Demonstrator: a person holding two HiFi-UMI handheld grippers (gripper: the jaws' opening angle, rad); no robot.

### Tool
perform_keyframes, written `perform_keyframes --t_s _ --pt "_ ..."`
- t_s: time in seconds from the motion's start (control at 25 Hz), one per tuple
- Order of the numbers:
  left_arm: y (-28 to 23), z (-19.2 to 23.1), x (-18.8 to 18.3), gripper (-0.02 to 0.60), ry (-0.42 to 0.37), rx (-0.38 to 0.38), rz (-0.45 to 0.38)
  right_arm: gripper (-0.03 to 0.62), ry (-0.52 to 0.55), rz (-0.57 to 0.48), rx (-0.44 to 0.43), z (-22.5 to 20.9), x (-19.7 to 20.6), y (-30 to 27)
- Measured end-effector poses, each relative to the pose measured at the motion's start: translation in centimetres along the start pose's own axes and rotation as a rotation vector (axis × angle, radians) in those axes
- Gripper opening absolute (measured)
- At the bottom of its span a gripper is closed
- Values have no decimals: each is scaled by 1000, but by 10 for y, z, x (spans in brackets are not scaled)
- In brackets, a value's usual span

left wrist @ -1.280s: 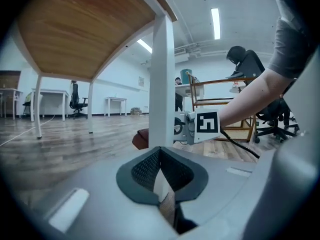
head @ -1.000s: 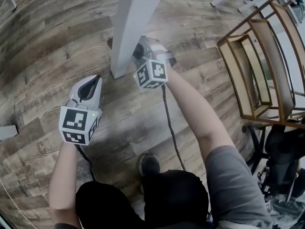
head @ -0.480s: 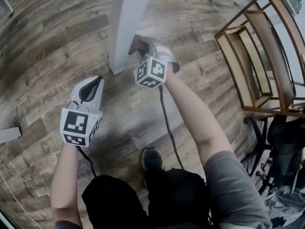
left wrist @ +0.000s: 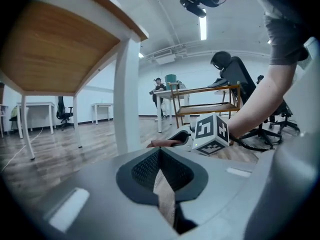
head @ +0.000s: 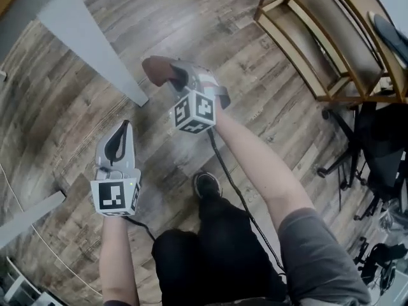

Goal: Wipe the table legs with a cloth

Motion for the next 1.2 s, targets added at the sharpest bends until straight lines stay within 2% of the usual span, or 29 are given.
perform_keyframes --t_s 0.12,0.24,0.44,0.64,0.84,1.04,1.12,1.2 --pt "6 -21 -16 18 33 0 39 86 -94 -2 -16 -7 -1 39" --pt "23 -41 -29 19 110 -48 80 87 -132 -6 -40 -9 -4 87" --pt "60 -63 -63 18 199 -105 131 87 -193 41 -25 -34 -15 163" --pt "110 -70 -86 18 205 -128 225 87 -299 91 -83 -39 -40 223" --pt "163 -82 -127 18 194 -155 236 87 -327 109 -110 -38 -87 288" --pt "216 -89 -179 18 256 -211 185 87 -447 92 -115 -45 -149 339" --pt "240 -90 -191 19 270 -221 177 87 -489 94 -151 -37 -177 355" --pt "267 -88 -196 19 260 -231 187 87 -486 103 -208 -22 -202 370"
Point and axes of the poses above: the fingertips, and each gripper's own axes: y backward along the fingers, z to its left, x out of its underside, the point moved 6 cm from there along y, backward along the fingers, and after that the axes turned 7 degrees about y, right-handed, at the moved point
